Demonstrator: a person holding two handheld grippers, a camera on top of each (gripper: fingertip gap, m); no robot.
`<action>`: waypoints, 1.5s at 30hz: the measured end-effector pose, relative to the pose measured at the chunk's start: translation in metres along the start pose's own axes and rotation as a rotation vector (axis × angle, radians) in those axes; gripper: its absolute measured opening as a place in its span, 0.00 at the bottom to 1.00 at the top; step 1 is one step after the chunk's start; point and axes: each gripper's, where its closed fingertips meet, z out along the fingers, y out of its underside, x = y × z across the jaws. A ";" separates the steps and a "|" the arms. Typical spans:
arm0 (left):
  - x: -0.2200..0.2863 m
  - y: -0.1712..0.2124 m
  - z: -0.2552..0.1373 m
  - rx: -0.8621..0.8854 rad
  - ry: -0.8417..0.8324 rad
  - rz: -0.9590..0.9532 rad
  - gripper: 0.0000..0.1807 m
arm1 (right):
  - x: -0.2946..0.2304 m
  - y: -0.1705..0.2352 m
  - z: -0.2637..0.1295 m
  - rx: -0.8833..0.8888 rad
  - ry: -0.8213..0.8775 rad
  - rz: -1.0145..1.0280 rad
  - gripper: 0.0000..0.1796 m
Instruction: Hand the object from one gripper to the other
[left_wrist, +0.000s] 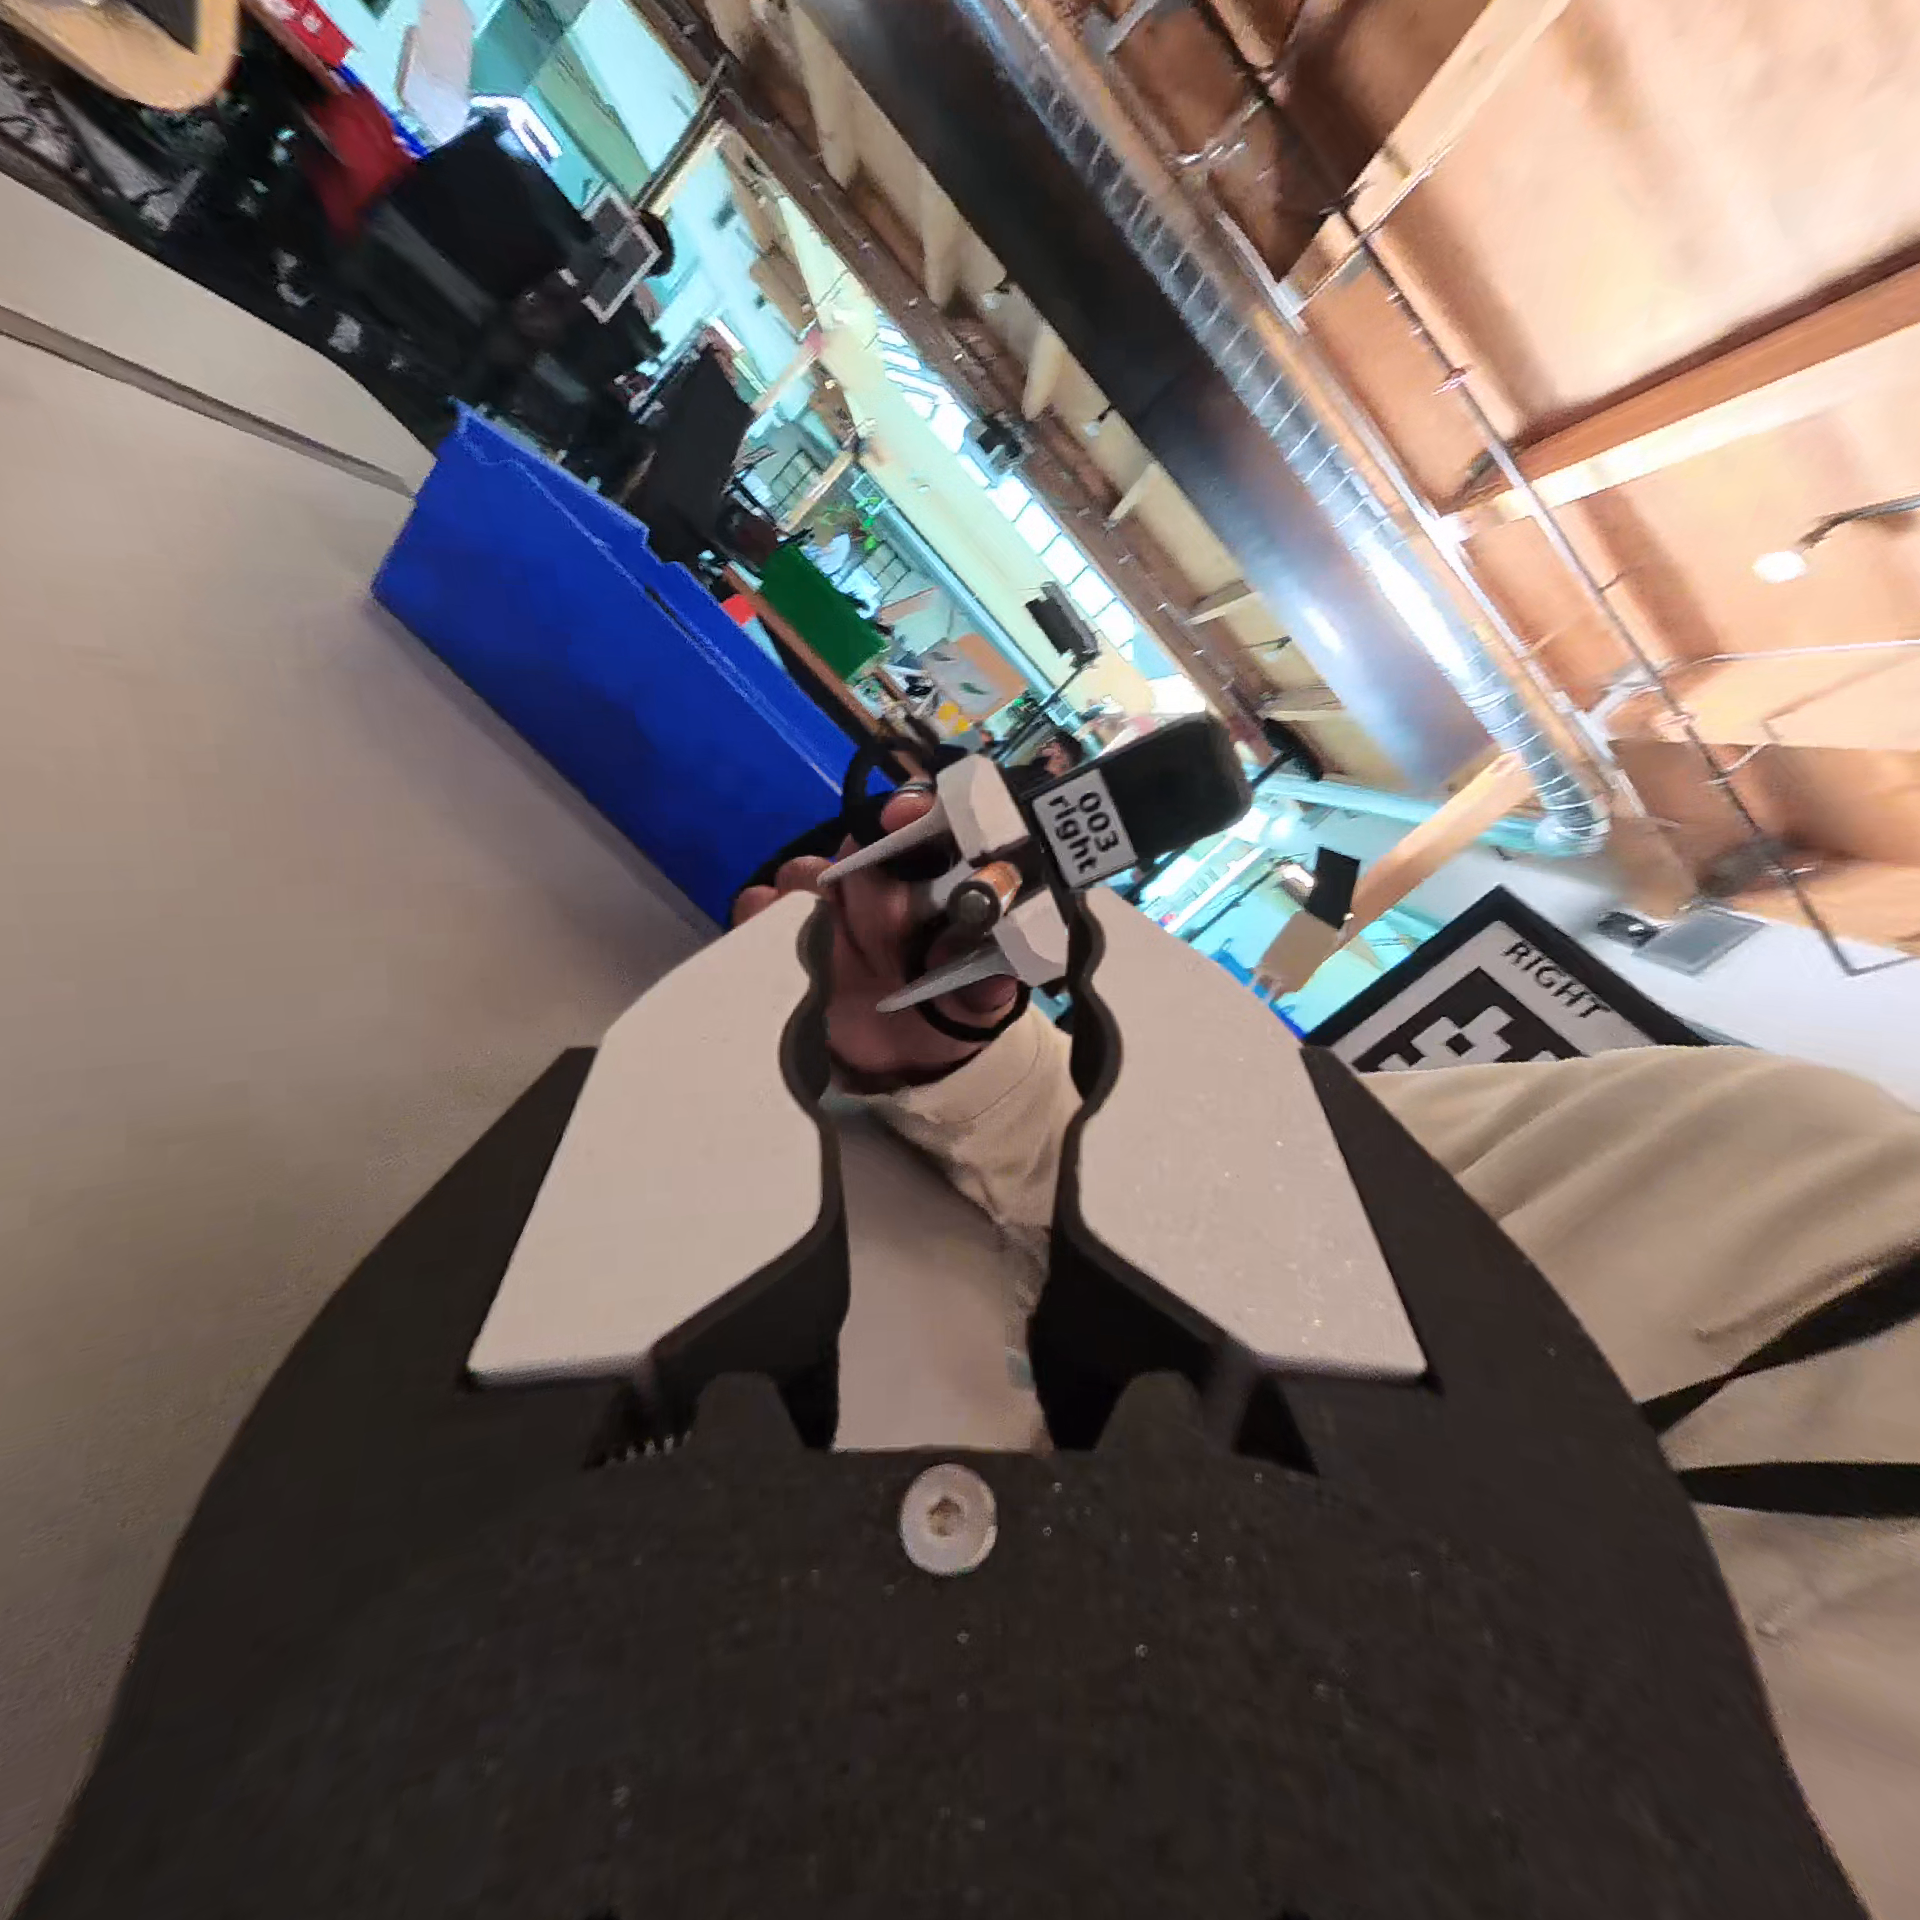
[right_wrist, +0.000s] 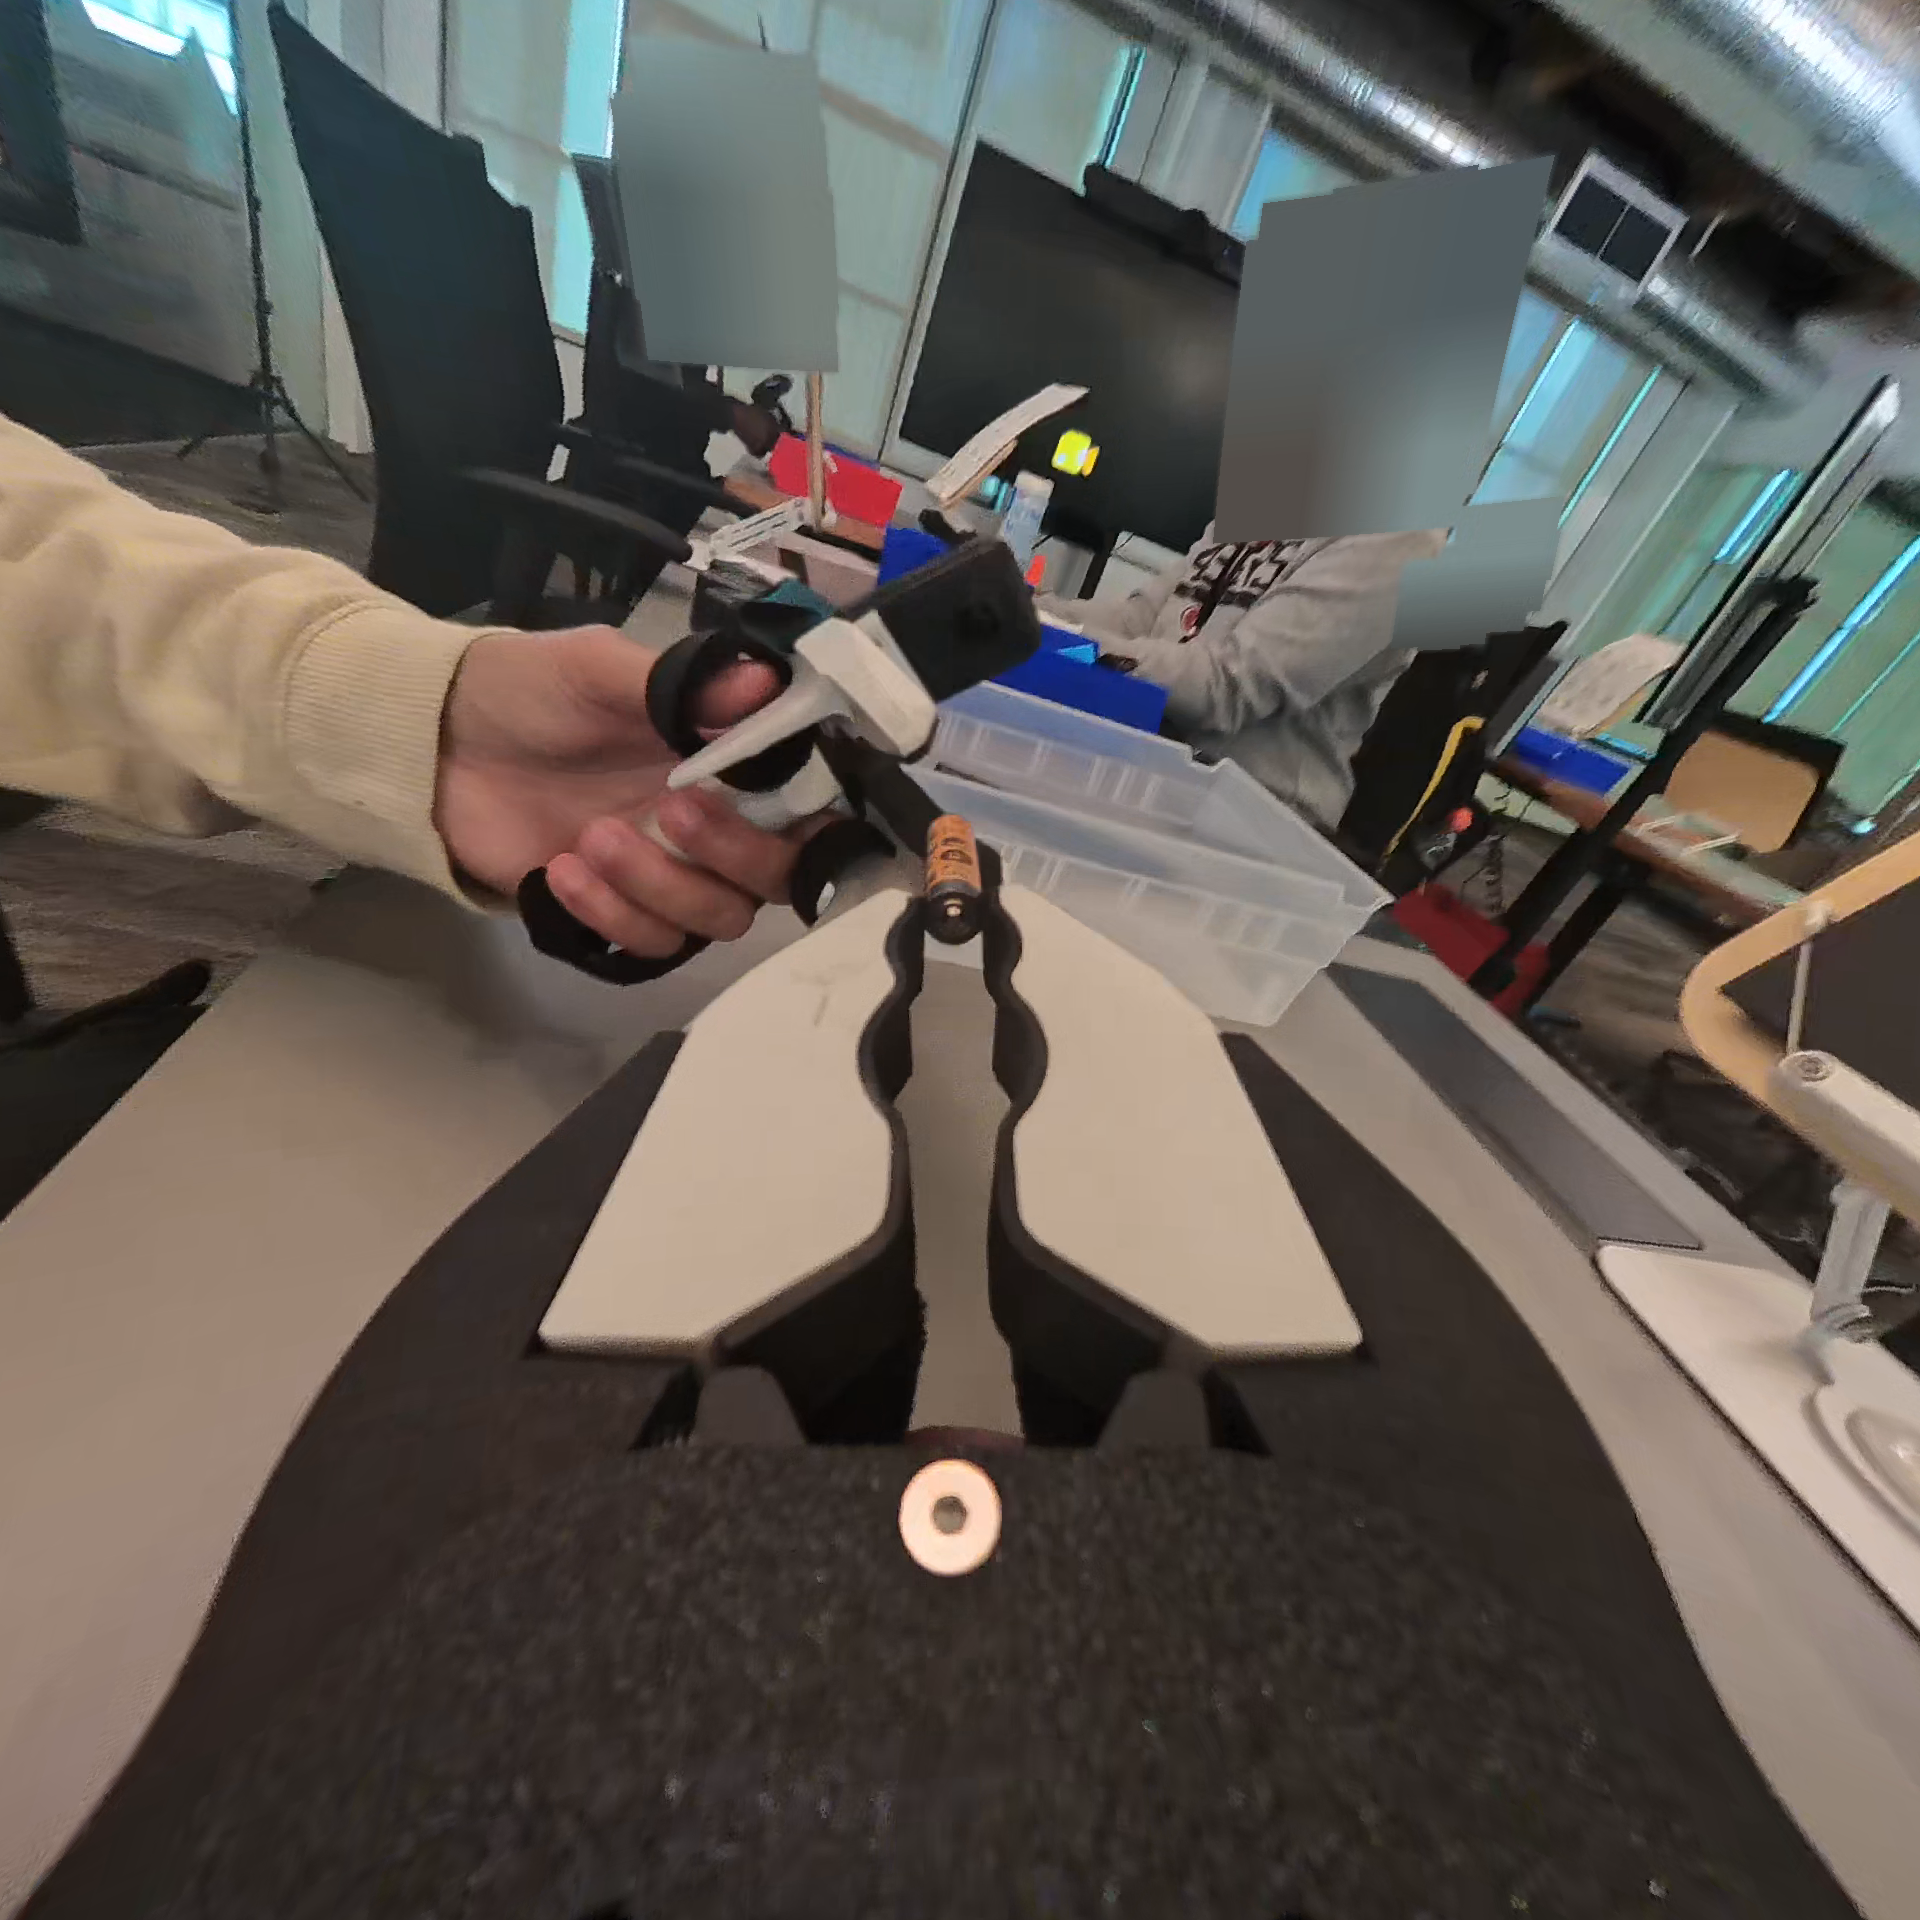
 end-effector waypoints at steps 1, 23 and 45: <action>0.001 0.000 0.000 0.004 0.016 -0.006 0.23 | 0.001 -0.001 0.001 0.004 0.018 -0.016 0.06; 0.007 0.000 0.012 0.053 0.064 -0.054 0.11 | 0.001 0.000 0.014 -0.068 0.191 -0.203 0.06; 0.015 0.059 -0.001 -0.582 0.052 -0.039 0.06 | -0.050 0.008 -0.008 -0.230 -0.363 0.047 0.29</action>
